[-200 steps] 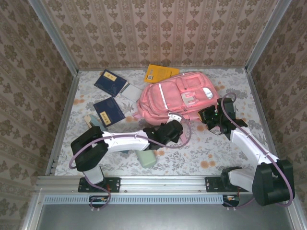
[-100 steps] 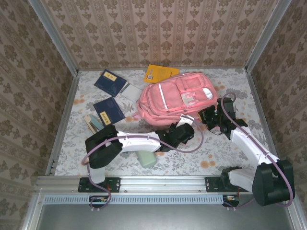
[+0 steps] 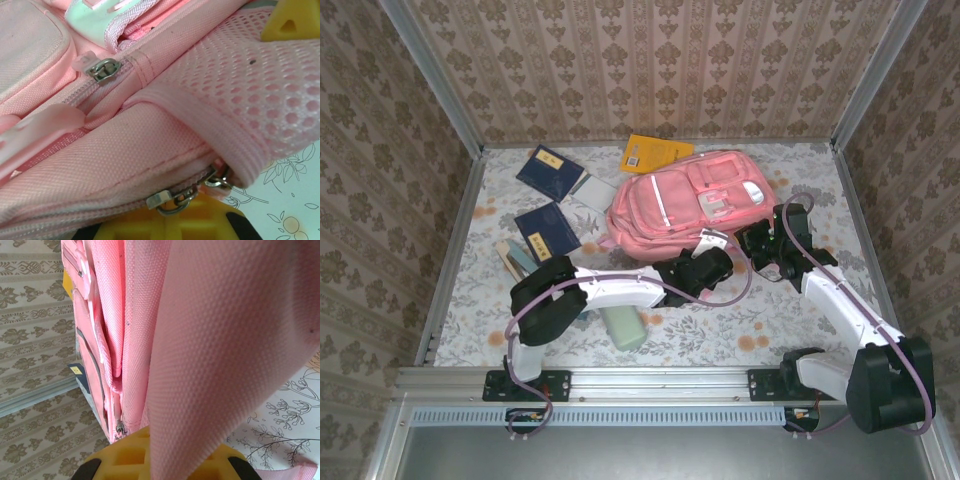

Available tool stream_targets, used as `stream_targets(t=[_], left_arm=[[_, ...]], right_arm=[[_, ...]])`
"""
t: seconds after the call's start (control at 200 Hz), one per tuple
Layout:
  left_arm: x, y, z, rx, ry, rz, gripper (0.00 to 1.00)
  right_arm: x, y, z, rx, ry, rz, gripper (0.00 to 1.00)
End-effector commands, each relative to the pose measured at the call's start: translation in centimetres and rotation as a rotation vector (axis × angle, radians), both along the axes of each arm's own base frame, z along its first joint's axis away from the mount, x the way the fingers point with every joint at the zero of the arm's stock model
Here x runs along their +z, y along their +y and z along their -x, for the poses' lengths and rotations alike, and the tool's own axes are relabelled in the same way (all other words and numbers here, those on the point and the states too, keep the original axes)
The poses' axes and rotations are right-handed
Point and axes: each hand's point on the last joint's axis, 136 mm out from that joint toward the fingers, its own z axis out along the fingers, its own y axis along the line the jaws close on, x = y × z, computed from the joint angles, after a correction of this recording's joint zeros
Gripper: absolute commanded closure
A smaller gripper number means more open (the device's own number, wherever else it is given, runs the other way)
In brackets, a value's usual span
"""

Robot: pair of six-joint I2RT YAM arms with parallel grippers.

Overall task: Pack the student bag
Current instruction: Unzip the student bag at the top-right of the table.

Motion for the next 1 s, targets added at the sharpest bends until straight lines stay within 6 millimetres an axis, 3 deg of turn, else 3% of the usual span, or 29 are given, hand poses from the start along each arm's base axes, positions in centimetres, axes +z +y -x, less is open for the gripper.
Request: stream_targets(t=[0.0,0.39,0.64,0.94,0.995], left_arm=[[1.5,1.9,-0.8,0.061,-0.005,0.039,1.0],[0.3,8.8,-0.5,0.164,0.093,0.075,1.0],[1.2,9.4,-0.4,0.124,0.129,0.083,1.0],[1.6,11.2,-0.6,0.133,0.298,0.278,0.31],[1.7,11.9,-0.8,0.159,0.322,0.32,0.24]], right_arm=[[1.7,1.1,0.3,0.042,-0.035,-0.044,1.0],[1.2,0.2,-0.1,0.016,-0.033,-0.024,1.0],[1.1,0.0,-0.2,0.034,-0.03,0.018,1.0],[0.9,-0.3,0.5,0.054,-0.023,0.041,1.0],[1.0,-0.4,0.5,0.054,-0.022,0.042,1.0]])
